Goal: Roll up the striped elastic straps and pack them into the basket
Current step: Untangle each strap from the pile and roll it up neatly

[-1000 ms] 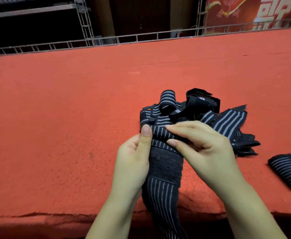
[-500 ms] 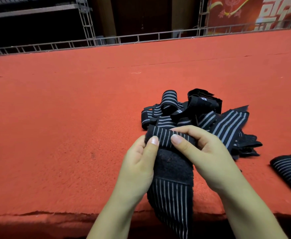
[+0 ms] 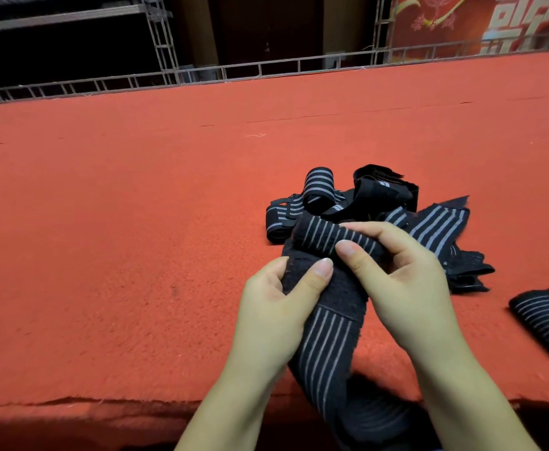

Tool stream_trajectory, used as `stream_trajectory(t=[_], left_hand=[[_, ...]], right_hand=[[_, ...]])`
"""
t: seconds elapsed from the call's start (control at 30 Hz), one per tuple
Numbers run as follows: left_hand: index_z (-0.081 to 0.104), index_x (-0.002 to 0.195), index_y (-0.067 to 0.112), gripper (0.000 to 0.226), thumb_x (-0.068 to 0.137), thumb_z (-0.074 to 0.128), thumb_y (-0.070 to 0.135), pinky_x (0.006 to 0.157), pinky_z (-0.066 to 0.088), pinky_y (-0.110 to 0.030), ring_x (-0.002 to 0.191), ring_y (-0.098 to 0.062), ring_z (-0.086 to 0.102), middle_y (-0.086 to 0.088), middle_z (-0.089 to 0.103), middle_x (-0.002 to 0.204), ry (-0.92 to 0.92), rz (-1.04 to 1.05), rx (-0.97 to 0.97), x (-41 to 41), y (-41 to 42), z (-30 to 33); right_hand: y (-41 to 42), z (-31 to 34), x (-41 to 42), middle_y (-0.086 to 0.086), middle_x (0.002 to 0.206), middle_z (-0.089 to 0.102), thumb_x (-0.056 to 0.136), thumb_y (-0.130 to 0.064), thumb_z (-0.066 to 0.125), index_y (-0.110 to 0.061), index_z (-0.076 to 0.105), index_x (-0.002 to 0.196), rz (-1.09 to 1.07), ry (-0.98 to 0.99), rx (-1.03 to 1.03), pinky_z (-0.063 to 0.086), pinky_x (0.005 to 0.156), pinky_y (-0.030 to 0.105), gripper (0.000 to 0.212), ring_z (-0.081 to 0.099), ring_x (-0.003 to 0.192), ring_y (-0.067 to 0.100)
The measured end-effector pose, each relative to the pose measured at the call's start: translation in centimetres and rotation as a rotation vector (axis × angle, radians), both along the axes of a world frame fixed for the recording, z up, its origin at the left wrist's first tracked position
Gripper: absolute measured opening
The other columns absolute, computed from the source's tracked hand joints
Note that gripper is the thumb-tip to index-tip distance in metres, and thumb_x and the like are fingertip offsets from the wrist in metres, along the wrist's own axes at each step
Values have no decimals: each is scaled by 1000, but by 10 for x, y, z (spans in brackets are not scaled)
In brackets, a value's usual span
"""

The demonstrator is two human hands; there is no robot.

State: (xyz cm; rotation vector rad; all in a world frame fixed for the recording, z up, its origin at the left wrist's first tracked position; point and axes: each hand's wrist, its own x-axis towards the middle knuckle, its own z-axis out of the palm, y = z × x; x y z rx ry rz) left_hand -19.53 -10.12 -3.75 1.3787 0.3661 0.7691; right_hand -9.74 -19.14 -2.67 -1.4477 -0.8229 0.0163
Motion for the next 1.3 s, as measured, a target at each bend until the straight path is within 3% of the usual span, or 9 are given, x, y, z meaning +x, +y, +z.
stream_trajectory(t=[0.2,0.37,0.57,0.7,0.87,1.0,1.07,1.17,1.3], left_hand=[[68,81,3,22,75,66,25,52,49,-21,57,-13,63,-8,70,69,-44,-38,-77,-4,3,8],[68,81,5,29,77,62,32,51,49,-21,57,-12,62,-8,69,68,-43,-59,-143,-6,7,7],[64,75,8,45,79,50,50,50,47,-20,55,-9,60,-3,66,63,63,-42,-54,-8,12,11],[59,70,8,69,75,55,77,52,35,-28,58,-14,48,-3,53,61,120,55,50,-6,14,7],[64,68,13,41,80,60,52,51,44,-20,56,-8,58,2,65,61,63,33,41,-6,14,7],[69,86,12,28,84,56,37,68,56,-28,77,-16,71,-5,76,82,9,-5,54,-6,18,2],[67,93,11,29,83,58,37,77,57,-42,83,-23,71,-9,75,88,7,-17,50,-7,20,0],[62,103,4,35,86,56,35,87,52,-57,91,-32,69,-16,73,97,5,-35,56,-11,22,0],[59,109,2,35,89,54,29,87,54,-57,96,-43,68,-22,71,103,-15,-84,42,-15,22,1]], right_hand=[[-1,0,-2,-25,92,69,82,-30,70,-37,67,91,-64,-96,-14,46,77,10,12,64,90,-6],[5,-8,-8,-15,98,71,82,-26,67,-21,72,102,-93,-220,-17,48,85,15,22,64,97,-1],[6,-9,-9,-13,99,67,79,-16,70,-19,71,101,-22,-320,10,41,88,9,22,61,99,-2],[7,-11,-9,-13,96,66,76,-15,72,-22,71,98,54,-320,-10,41,86,9,23,60,97,0],[2,-6,-10,-16,106,66,74,-36,71,-35,69,99,247,-92,-38,43,78,6,25,60,104,-1],[2,-9,-7,-17,116,66,76,-57,59,-40,61,117,312,107,-95,48,92,22,44,60,111,0],[4,-10,-10,-4,112,69,78,-56,58,-36,63,114,334,225,-141,56,75,31,42,67,100,12],[4,-5,-11,19,88,65,79,-48,53,-19,66,105,400,331,-115,49,49,26,41,59,68,25],[2,-2,-10,2,72,61,81,-33,58,-11,67,96,429,337,-32,41,46,19,28,53,56,11]])
